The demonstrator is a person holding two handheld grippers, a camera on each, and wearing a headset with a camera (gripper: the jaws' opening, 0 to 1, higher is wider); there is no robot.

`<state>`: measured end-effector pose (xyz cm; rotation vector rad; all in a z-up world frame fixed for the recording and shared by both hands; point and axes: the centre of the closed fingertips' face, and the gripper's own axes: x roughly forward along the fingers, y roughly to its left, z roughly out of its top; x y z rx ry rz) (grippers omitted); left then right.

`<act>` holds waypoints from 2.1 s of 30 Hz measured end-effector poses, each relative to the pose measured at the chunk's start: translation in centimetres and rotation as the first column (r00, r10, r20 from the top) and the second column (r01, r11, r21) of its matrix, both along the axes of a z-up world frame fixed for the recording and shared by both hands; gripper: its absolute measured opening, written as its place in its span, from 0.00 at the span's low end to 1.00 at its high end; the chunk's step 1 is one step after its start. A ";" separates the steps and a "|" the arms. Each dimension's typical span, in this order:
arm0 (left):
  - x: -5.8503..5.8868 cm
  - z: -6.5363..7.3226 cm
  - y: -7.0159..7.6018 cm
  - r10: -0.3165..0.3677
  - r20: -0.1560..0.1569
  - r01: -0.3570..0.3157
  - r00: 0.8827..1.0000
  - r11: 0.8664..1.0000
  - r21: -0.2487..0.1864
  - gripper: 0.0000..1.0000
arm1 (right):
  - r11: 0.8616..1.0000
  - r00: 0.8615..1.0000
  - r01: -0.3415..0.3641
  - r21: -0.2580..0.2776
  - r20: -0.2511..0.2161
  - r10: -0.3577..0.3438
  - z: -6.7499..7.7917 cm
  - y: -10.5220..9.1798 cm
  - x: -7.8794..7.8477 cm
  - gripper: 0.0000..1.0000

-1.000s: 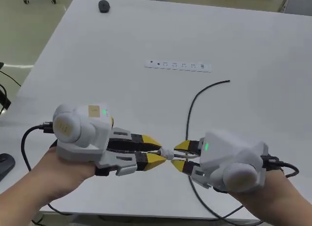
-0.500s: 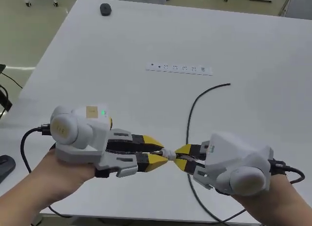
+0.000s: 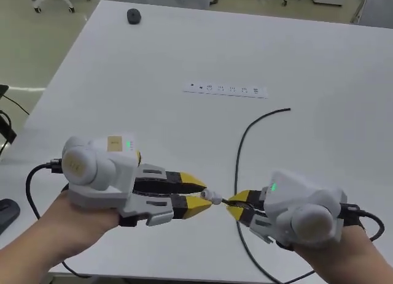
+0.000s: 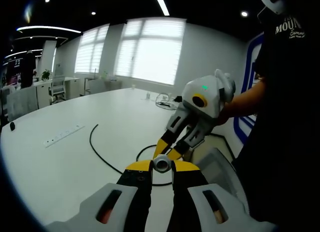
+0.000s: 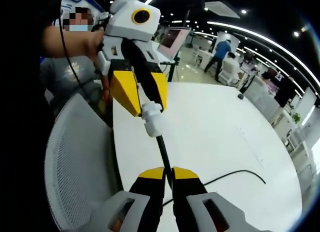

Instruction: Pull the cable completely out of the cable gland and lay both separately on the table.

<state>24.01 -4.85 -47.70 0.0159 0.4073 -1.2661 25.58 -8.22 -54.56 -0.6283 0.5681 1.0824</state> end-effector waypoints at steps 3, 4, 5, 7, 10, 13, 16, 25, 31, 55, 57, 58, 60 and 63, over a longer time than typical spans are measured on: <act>0.0 0.0 0.1 0.004 0.001 -0.004 1.000 1.000 -0.001 0.15 | 0.999 0.999 0.029 -0.014 -0.021 -0.029 -1.0 -1.0 0.3 0.00; 0.0 0.0 0.1 0.004 -0.001 -0.004 1.000 1.000 -0.002 0.15 | 0.999 0.999 0.033 -0.025 -0.026 -0.034 -1.3 -1.3 0.4 0.00; 0.0 0.0 0.1 0.005 -0.005 -0.006 1.000 1.000 -0.004 0.15 | 0.999 0.999 0.035 -0.039 -0.025 -0.036 -1.7 -1.6 0.5 0.00; 0.0 -0.1 0.1 0.005 -0.006 -0.005 1.000 1.000 0.000 0.15 | 0.997 0.998 0.055 -0.057 -0.035 -0.057 -2.4 -2.3 0.7 0.00; -0.1 -0.4 0.1 0.006 -0.008 -0.006 1.000 1.000 0.003 0.15 | 0.996 0.997 0.064 -0.055 -0.041 -0.066 -2.7 -2.7 0.9 0.00; -0.1 -0.8 0.1 0.006 -0.013 -0.006 1.000 1.000 0.006 0.15 | 0.996 0.997 0.066 -0.053 -0.045 -0.068 -2.6 -2.6 0.9 0.00; -0.2 -0.9 0.1 0.006 -0.017 -0.006 1.000 1.000 0.002 0.15 | 0.997 0.998 0.055 -0.059 -0.032 -0.057 -2.5 -2.4 1.0 0.00; 0.1 -1.8 0.4 0.016 -0.010 -0.016 1.000 1.000 0.001 0.15 | 0.997 0.999 0.038 -0.073 -0.015 -0.039 -1.9 -1.1 2.7 0.00; 0.2 -2.9 1.2 0.038 -0.008 -0.038 0.999 0.999 0.006 0.15 | 0.998 0.999 0.030 -0.059 -0.017 -0.031 -1.8 0.6 4.6 0.00; 0.4 -8.0 7.5 0.211 -0.042 -0.211 0.977 0.978 0.003 0.15 | 0.977 0.980 -0.198 -0.073 -0.006 0.198 -1.5 15.7 8.4 0.00; 0.2 -8.5 7.9 0.219 -0.054 -0.219 0.974 0.976 0.000 0.15 | 0.973 0.975 -0.220 -0.076 -0.004 0.220 -1.8 16.7 8.4 0.00; 0.2 -9.0 8.2 0.226 -0.057 -0.226 0.972 0.974 0.009 0.15 | 0.968 0.972 -0.235 -0.082 -0.005 0.236 -2.0 17.2 8.4 0.00; 0.1 -9.4 8.5 0.231 -0.058 -0.230 0.971 0.973 0.020 0.15 | 0.964 0.968 -0.251 -0.090 -0.006 0.251 -2.2 17.9 8.4 0.00; 0.2 -10.2 9.2 0.250 -0.068 -0.249 0.966 0.968 0.029 0.15 | 0.959 0.964 -0.266 -0.094 -0.006 0.266 -2.5 19.1 8.7 0.00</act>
